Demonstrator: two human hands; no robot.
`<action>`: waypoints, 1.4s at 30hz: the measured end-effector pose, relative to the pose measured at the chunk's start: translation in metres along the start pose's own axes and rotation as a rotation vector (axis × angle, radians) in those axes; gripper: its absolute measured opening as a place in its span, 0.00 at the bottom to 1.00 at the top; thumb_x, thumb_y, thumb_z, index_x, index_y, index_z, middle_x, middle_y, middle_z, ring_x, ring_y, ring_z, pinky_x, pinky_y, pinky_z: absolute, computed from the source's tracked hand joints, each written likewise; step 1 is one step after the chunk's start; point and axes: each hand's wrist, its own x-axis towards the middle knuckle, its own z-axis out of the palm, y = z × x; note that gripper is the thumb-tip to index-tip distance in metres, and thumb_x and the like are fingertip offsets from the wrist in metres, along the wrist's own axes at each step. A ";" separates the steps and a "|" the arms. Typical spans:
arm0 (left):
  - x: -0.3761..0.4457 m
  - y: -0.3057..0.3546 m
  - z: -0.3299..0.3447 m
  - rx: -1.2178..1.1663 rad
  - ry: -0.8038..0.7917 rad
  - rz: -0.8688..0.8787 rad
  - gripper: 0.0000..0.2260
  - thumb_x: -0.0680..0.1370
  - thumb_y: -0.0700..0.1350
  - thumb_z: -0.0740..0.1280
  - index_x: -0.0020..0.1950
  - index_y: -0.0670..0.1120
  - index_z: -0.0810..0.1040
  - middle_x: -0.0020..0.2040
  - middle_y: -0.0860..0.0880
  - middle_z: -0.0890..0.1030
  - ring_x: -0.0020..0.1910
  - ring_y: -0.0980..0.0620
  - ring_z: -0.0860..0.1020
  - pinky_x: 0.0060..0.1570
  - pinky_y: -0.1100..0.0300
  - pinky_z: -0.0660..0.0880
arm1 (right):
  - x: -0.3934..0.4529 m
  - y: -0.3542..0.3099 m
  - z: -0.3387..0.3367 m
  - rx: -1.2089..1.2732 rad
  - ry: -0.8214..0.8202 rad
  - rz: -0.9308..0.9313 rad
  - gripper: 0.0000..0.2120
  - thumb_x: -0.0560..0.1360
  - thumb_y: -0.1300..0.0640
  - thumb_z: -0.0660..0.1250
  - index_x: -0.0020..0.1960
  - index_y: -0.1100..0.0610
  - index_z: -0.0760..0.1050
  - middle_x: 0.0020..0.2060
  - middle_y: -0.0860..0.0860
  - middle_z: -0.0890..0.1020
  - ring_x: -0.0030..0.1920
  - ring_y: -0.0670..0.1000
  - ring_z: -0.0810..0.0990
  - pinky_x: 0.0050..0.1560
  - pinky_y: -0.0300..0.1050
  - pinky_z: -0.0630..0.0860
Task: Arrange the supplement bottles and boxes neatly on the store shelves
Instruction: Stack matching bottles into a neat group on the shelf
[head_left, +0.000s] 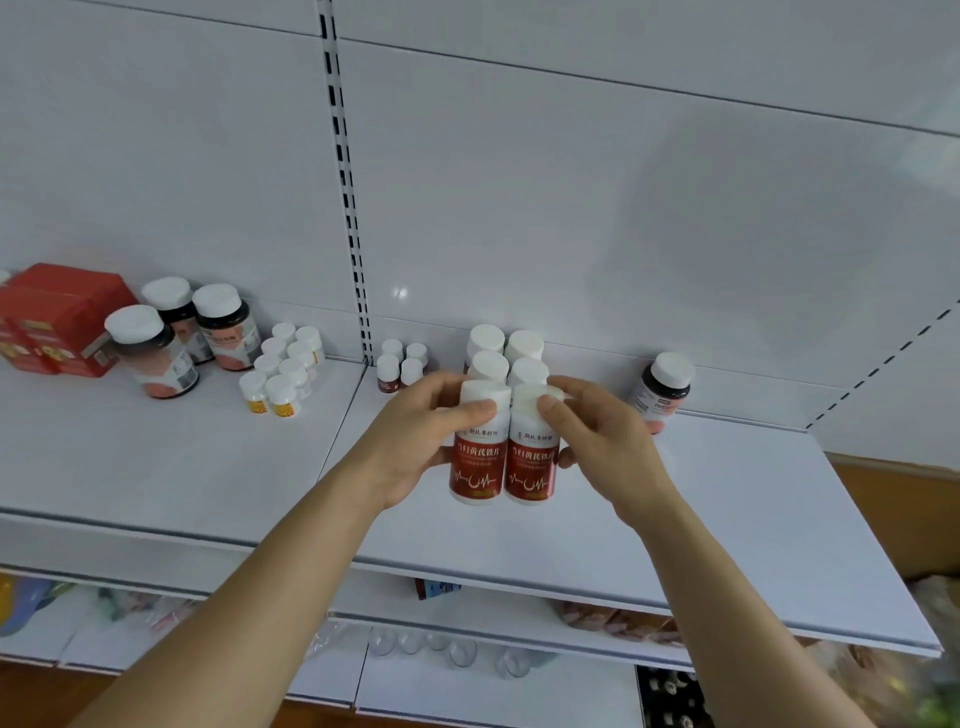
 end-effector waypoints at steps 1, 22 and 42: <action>0.000 -0.004 -0.004 0.042 0.000 0.001 0.14 0.75 0.42 0.73 0.60 0.48 0.80 0.54 0.50 0.84 0.55 0.50 0.83 0.56 0.47 0.80 | -0.002 0.004 0.003 -0.032 -0.002 -0.005 0.18 0.79 0.49 0.69 0.68 0.51 0.76 0.50 0.47 0.86 0.42 0.43 0.84 0.37 0.36 0.78; 0.050 -0.046 -0.015 0.647 0.168 0.315 0.21 0.72 0.46 0.77 0.64 0.53 0.78 0.59 0.54 0.80 0.56 0.56 0.78 0.58 0.64 0.72 | 0.032 0.057 0.027 -0.376 0.125 -0.137 0.20 0.79 0.54 0.69 0.70 0.55 0.74 0.58 0.50 0.77 0.55 0.44 0.78 0.47 0.24 0.73; 0.055 -0.042 -0.013 0.809 0.235 0.409 0.26 0.73 0.50 0.75 0.68 0.52 0.70 0.62 0.53 0.72 0.61 0.56 0.71 0.55 0.59 0.69 | 0.028 0.062 0.021 -0.630 0.163 -0.272 0.25 0.81 0.48 0.65 0.74 0.55 0.68 0.66 0.52 0.76 0.63 0.54 0.76 0.59 0.54 0.78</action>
